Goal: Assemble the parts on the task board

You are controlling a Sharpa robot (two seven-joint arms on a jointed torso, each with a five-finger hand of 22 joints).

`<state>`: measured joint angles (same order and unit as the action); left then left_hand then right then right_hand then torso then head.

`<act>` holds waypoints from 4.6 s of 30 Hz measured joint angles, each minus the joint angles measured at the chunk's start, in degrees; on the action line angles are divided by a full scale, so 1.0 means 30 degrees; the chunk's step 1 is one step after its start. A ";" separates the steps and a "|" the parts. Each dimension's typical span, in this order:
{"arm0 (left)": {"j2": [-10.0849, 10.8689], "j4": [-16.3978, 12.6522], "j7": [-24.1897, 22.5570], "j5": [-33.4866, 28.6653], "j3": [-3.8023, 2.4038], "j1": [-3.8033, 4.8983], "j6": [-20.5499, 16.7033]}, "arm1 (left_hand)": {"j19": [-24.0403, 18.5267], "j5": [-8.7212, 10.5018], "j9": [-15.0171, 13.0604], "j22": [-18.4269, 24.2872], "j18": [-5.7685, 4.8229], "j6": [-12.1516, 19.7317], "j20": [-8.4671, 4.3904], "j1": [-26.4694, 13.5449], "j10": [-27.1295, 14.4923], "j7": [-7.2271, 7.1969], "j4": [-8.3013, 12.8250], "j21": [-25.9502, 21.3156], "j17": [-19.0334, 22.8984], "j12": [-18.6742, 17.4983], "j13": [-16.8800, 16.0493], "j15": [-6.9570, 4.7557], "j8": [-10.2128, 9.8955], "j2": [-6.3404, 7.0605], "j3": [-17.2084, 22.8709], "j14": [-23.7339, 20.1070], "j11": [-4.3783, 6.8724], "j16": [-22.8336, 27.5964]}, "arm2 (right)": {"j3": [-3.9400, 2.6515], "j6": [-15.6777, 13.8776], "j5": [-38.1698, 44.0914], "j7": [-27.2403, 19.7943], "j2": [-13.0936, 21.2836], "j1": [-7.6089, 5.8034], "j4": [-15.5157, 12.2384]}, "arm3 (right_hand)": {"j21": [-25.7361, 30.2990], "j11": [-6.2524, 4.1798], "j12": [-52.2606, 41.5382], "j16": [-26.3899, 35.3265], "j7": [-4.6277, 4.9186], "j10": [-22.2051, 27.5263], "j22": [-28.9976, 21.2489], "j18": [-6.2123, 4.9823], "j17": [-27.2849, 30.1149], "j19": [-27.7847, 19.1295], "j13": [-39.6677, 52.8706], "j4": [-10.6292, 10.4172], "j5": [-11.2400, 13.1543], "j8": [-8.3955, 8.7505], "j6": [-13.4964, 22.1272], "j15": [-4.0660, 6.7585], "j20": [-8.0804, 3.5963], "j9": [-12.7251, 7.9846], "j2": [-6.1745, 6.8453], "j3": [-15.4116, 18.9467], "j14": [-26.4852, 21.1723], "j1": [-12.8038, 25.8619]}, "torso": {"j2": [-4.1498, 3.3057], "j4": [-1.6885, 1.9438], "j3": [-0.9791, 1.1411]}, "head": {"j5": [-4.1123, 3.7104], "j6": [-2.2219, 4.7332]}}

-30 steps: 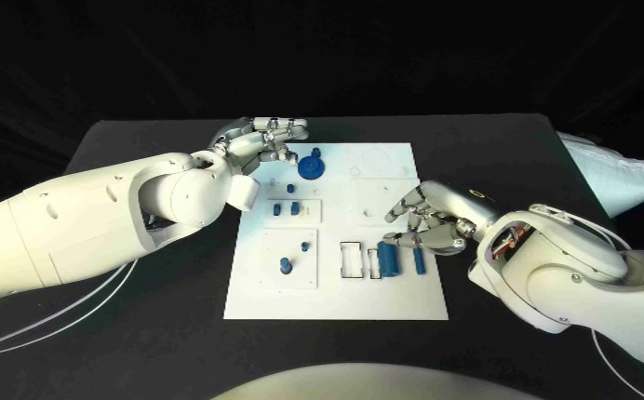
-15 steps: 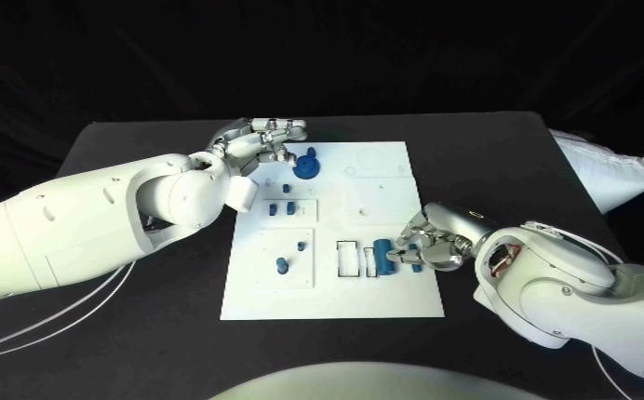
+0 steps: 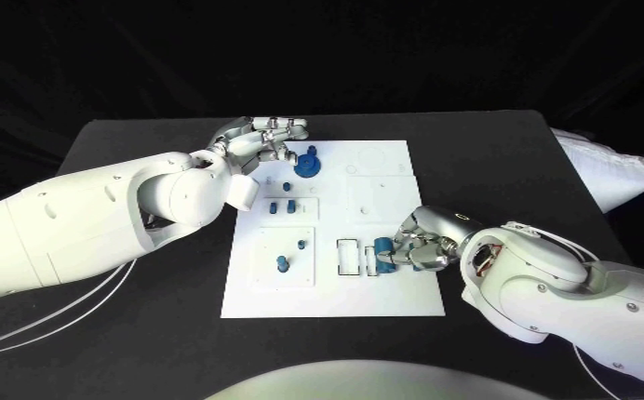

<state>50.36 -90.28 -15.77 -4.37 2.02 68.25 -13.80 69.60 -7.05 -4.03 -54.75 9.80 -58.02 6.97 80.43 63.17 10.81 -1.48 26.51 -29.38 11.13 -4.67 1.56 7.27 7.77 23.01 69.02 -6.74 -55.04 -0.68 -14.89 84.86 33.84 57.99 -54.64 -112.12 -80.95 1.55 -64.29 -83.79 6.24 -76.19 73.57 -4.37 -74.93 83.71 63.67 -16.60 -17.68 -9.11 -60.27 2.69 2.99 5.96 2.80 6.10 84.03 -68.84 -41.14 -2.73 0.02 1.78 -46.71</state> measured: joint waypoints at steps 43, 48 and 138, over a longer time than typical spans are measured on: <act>0.0069 0.0000 0.0224 0.0065 0.0013 -0.0005 0.0061 | -0.0069 0.0000 0.0000 0.0015 0.0001 0.0001 0.0069 0.0000 -0.0069 0.0000 0.0002 0.0001 0.0034 0.0121 0.0000 -0.0068 -0.0001 0.0000 -0.0105 -0.0068 0.0069 -0.0073 | -0.0054 -0.3436 -0.4020 -0.0221 -0.0263 0.0168 -0.1015 | -0.0089 -0.0272 -0.1017 -0.0076 -0.0132 -0.0642 0.0224 0.0000 0.0010 0.0135 0.2119 0.0069 -0.3873 -0.0565 -0.0554 0.0273 -0.0138 0.0398 -0.1121 -0.0516 -0.0005 -0.1765 | 0.0015 0.0011 -0.0002 | 0.0220 -0.0095; 0.0068 -0.0007 0.0240 0.0081 0.0013 -0.0005 0.0081 | -0.0069 0.0000 0.0000 0.0015 0.0001 0.0000 0.0069 0.0000 -0.0068 0.0000 0.0002 0.0001 0.0034 0.0122 0.0000 -0.0068 -0.0001 0.0000 -0.0104 -0.0068 0.0069 -0.0073 | -0.0061 -0.3517 -0.4506 -0.0247 -0.0587 0.0159 -0.0980 | -0.0089 -0.0397 -0.0921 -0.0146 -0.0171 -0.0773 0.0253 -0.0002 -0.0003 0.0135 0.2130 -0.0032 -0.3878 -0.0573 -0.0648 0.0273 -0.0138 0.0400 -0.1273 -0.0457 -0.0006 -0.1327 | 0.0015 0.0022 -0.0020 | 0.0256 -0.0121; 0.0195 -0.0156 0.0429 0.0186 0.0064 -0.0012 0.0361 | -0.0068 0.0000 0.0000 0.0028 0.0000 0.0072 0.0068 0.0000 -0.0071 0.0067 0.0054 0.0001 0.0055 0.0121 0.0000 -0.0028 0.0027 0.0000 -0.0156 -0.0103 0.0065 -0.0072 | -0.0082 -0.1751 -0.0124 -0.0155 0.2630 -0.0327 -0.1455 | -0.0089 -0.0423 0.1206 -0.0383 -0.0452 -0.0861 0.0425 0.0295 -0.0003 0.0137 0.1733 0.2006 0.1681 -0.0019 -0.0810 0.0400 -0.0271 0.2658 -0.1198 0.0707 -0.0005 -0.2454 | 0.0020 -0.0227 -0.0002 | 0.0020 -0.0024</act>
<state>50.94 -90.75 -14.49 -3.81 2.21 68.22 -12.72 69.40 -7.05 -4.03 -54.66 9.80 -57.80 7.17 80.43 62.95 11.01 -1.32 26.51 -29.22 11.50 -4.66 1.47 7.35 7.77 22.54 68.71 -6.54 -55.26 -0.92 -20.14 84.49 33.38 65.88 -55.62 -116.49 -81.22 0.28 -60.67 -84.94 4.88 -78.78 74.84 -3.49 -74.94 84.12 68.87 -10.58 -12.63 -9.17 -62.70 3.89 2.18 13.93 -0.80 8.22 84.02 -76.21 -41.08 -3.41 0.01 1.84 -46.78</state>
